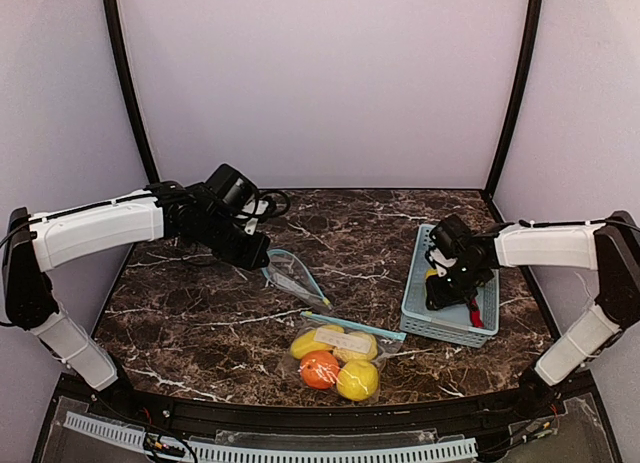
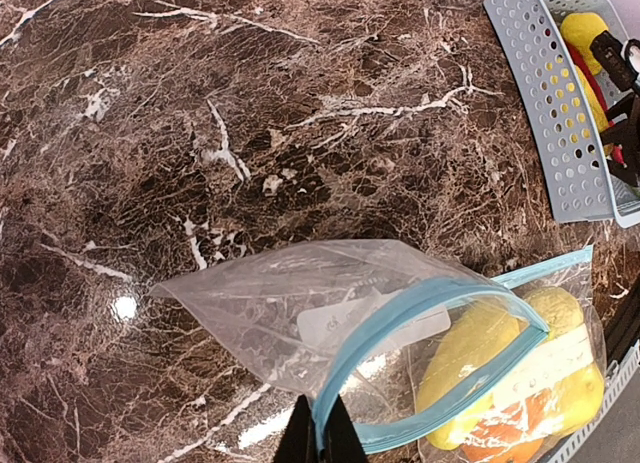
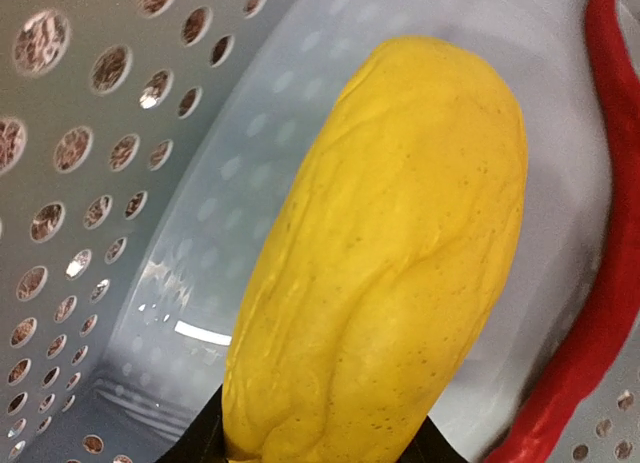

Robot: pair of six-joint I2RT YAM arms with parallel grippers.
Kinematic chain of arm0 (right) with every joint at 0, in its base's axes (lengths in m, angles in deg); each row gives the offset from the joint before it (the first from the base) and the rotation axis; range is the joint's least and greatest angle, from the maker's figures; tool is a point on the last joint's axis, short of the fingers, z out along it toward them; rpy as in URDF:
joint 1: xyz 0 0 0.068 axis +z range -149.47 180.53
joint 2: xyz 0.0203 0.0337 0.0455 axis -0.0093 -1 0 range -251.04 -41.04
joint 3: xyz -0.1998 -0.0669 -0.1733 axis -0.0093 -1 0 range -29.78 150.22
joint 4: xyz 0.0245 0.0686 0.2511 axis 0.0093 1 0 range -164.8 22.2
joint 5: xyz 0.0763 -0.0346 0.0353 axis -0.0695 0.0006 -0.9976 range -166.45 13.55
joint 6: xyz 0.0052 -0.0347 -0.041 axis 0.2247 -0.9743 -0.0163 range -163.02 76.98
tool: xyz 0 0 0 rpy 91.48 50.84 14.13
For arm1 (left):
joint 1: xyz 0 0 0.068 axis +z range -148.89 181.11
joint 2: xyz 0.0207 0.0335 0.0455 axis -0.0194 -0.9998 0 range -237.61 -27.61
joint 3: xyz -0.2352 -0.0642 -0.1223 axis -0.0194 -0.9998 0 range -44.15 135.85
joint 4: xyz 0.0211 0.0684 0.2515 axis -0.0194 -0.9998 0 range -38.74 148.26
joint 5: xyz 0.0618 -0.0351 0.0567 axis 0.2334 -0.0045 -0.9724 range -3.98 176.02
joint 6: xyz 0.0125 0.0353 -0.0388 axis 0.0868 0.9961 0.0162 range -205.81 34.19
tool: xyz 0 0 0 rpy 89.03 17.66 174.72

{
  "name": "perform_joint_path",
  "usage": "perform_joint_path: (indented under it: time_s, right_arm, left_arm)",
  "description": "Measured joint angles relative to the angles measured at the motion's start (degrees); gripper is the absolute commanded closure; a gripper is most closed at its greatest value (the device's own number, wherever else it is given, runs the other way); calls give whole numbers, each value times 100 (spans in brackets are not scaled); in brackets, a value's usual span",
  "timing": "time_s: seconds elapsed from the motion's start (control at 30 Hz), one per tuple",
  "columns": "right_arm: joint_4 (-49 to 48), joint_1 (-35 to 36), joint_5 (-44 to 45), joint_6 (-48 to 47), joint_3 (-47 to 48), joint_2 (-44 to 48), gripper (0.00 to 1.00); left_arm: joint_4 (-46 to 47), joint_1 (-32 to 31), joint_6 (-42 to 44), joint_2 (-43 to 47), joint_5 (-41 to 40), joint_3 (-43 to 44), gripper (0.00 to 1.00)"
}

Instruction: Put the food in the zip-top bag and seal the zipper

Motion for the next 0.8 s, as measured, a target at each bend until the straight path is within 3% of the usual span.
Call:
perform_joint_path:
  time_s: [0.33,0.57,0.8]
  right_arm:
    - [765,140,446,101,468,1327,72]
    - [955,1049,-103,24,1305,1919,73]
    - [846,2304,-844,-103,1886,1390,73]
  left_arm:
    - [7,0,-72,11,0,0,99]
    - [74,0,-168,55,85,-26,99]
    - [188,0,-243,85,225,-87,99]
